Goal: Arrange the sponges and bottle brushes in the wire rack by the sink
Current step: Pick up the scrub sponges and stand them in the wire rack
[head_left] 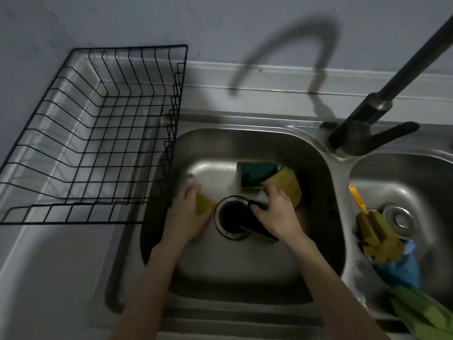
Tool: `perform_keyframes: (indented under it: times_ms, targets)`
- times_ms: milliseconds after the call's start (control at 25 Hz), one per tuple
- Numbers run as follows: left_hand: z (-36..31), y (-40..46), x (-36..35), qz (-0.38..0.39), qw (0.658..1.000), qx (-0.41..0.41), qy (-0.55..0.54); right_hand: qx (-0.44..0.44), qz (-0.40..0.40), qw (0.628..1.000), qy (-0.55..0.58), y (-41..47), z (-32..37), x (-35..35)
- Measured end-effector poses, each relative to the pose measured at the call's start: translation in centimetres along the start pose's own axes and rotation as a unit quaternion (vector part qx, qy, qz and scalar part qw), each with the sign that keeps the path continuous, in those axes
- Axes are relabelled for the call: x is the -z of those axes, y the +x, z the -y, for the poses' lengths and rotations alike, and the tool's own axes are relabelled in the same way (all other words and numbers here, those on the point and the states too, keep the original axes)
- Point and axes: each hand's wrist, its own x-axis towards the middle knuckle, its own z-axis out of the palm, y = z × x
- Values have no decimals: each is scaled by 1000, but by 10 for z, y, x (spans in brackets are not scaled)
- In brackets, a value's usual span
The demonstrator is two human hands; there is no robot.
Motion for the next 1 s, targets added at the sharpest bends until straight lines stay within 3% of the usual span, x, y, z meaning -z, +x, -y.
perform_keyframes:
  times_ms: [120,440,1000]
  targets:
    - [11,9,-6,23,998,45,42,-36,20,998,-42,8,-7,-10]
    - [35,23,-22,63,986,149,25,-90,63,990,-92,23,-28,-36]
    - [27,22,-29,100,976,169,91,-75,52,991,-101,24,-40,-44]
